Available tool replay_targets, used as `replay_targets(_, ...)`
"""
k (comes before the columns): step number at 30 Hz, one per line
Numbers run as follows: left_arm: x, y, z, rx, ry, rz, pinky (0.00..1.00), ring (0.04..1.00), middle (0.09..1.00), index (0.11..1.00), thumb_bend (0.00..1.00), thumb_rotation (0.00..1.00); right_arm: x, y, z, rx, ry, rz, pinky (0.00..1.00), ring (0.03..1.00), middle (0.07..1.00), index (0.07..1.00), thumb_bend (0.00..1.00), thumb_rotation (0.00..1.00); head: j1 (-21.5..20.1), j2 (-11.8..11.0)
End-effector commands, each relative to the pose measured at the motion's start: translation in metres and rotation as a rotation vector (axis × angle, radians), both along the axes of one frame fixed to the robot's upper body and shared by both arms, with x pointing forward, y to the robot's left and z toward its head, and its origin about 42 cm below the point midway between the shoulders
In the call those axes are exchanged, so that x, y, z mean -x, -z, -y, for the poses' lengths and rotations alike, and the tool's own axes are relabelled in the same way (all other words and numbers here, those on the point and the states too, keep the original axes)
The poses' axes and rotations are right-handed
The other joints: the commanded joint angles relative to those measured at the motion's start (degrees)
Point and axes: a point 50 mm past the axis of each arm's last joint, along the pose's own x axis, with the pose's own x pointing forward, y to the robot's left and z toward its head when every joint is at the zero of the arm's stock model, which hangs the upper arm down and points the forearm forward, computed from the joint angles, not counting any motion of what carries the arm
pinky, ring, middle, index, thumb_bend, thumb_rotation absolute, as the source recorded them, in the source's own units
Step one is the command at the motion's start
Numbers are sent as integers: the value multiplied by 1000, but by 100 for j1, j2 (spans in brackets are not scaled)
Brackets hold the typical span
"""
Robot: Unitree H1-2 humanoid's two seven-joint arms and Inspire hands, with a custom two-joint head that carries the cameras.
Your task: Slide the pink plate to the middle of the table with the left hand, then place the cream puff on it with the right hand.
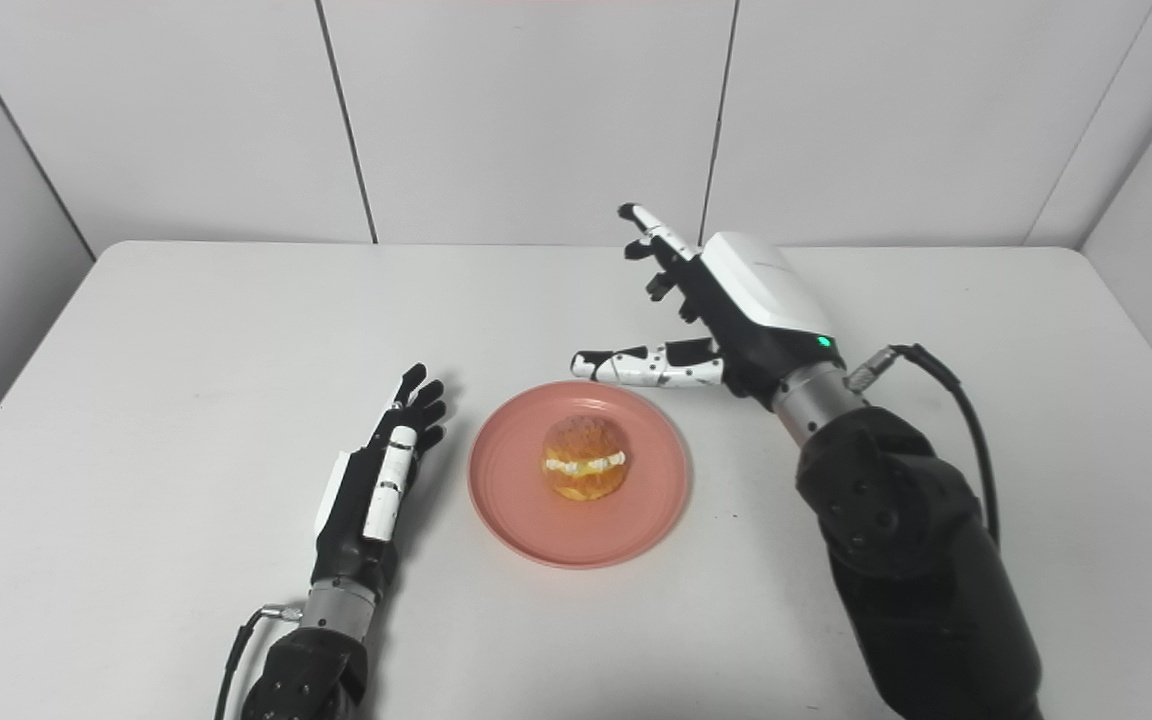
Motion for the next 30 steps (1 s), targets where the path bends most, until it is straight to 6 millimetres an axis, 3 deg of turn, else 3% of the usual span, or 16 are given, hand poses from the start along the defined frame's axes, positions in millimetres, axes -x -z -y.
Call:
replay_targets(1, 6, 11, 2, -3, 25, -49, 920, 928, 935, 931, 438, 1000, 10, -10, 1, -67, -14, 107, 572, 699, 799, 920, 864, 686, 1, 5)
replay_targets(6, 7, 10, -1, -7, 23, -42, 915, 927, 935, 932, 444, 1000, 20, 28, 16, -198, 68, 96, 602, 740, 809, 925, 838, 823, -18, 21)
replay_targets(8, 7, 10, -2, -7, 22, -41, 916, 927, 934, 931, 445, 1000, 24, 45, 20, -244, 95, 59, 668, 788, 847, 947, 844, 905, -35, 25)
replay_targets(10, 7, 10, -4, -7, 23, -41, 921, 929, 937, 933, 447, 1000, 30, 63, 22, -298, 134, 19, 814, 891, 928, 975, 819, 986, -44, 31)
replay_targets(16, 8, 10, -7, -16, 34, -33, 926, 936, 945, 942, 453, 1000, 44, 117, 18, -655, 163, -79, 816, 912, 955, 966, 787, 1000, -93, 22)
replay_targets(18, 8, 11, -9, -24, 44, -30, 936, 946, 956, 952, 454, 1000, 44, 132, 17, -740, 146, -135, 888, 953, 983, 991, 793, 1000, -129, 6)
replay_targets(22, 9, 11, -13, -28, 58, -32, 949, 961, 972, 967, 455, 1000, 43, 148, 17, -792, 128, -195, 983, 987, 994, 1000, 774, 1000, -124, 24)
replay_targets(25, 12, 10, -15, -42, 71, -34, 956, 968, 977, 972, 460, 1000, 41, 160, 17, -817, 116, -228, 996, 993, 995, 999, 745, 1000, -100, 15)
replay_targets(27, 12, 11, -16, -43, 76, -41, 964, 974, 983, 976, 459, 1000, 41, 167, 16, -836, 109, -245, 1000, 981, 996, 999, 707, 1000, -87, 21)
replay_targets(30, 11, 14, -18, -42, 81, -50, 978, 983, 995, 989, 468, 1000, 41, 174, 15, -854, 87, -264, 990, 982, 997, 1000, 571, 1000, -56, -32)
